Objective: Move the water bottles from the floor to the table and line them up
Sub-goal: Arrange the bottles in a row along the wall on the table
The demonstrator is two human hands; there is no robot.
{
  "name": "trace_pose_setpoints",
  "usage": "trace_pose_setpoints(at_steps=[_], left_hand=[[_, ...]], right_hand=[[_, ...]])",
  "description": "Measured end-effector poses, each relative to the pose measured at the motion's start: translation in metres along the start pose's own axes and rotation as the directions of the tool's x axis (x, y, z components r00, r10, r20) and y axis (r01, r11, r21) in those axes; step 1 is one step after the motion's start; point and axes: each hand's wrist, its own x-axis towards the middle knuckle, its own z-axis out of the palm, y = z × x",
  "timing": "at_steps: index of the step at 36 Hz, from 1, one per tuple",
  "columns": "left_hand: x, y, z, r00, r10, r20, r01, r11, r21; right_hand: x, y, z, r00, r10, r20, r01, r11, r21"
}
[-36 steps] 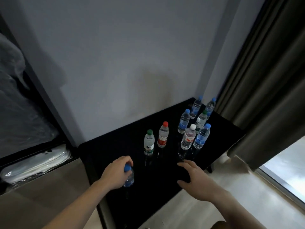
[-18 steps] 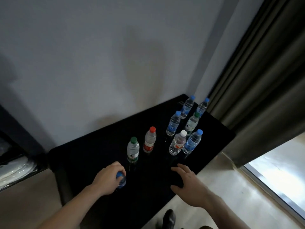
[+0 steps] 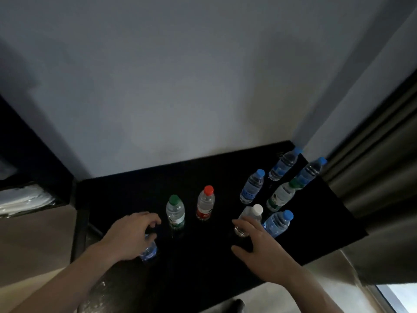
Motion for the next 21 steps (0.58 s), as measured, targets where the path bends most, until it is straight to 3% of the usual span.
trace_pose_setpoints(at_steps=[6,12,21], left_hand=[[0.029,0.103,-0.034,0.984,-0.013,-0.175,-0.015,0.987,-0.16],[0.077,0.194,-0.057,0.958,0.038,-0.285,-0.105,0.968,-0.227],[0.146,0.26,-0.064,0.955,0.144,-0.26,-0.2,0.959,-0.203]], right_hand=[[0.003,0.047,-0.069,0.997,-0.068,-0.046,0.07,0.996,0.049],[0.005,0.095,-0.136,0.996,-0.025,-0.088,0.035,0.993,0.115],[0.021,0.166,-0.19,0.965,0.068,-0.254,-0.032,0.989,0.143]])
